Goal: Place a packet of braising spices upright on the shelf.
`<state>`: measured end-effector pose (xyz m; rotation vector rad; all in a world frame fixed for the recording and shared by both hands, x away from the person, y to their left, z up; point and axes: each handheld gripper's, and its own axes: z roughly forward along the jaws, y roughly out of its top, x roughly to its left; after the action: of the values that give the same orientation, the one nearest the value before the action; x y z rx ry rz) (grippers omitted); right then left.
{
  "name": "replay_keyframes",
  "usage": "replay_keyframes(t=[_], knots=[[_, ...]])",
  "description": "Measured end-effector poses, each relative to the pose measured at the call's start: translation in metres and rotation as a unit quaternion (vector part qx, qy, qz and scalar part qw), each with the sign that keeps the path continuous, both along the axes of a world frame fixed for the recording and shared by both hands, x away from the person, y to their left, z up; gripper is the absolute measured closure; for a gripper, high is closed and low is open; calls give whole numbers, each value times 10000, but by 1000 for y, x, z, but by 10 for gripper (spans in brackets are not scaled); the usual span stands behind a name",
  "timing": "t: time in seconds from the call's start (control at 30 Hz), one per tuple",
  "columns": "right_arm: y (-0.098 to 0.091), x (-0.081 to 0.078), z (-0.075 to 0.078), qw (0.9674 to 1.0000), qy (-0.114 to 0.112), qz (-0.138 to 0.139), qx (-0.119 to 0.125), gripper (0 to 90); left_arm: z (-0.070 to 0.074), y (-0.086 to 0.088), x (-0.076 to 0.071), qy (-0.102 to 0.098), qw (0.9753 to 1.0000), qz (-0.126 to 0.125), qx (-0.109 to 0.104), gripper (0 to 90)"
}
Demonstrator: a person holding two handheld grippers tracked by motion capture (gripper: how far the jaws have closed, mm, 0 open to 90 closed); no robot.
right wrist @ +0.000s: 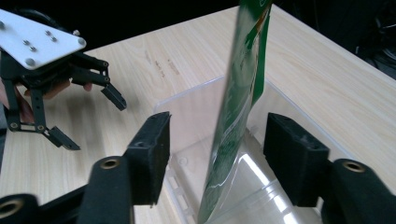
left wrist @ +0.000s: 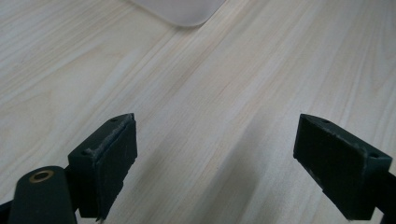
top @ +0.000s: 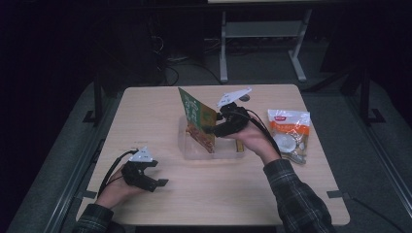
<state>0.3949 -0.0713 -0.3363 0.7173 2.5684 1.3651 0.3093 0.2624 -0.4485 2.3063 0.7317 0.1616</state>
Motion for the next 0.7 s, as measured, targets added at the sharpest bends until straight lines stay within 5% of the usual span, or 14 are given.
replay_keyframes(t=[0.6,0.7], knots=[[-43,-54,-18,9988,-255,-193,374,372,-2,-1,-1,51,9999,-65,77,136],[-47,-61,-24,9994,-235,-176,204,372,-2,-1,-2,72,10000,-14,12,137]])
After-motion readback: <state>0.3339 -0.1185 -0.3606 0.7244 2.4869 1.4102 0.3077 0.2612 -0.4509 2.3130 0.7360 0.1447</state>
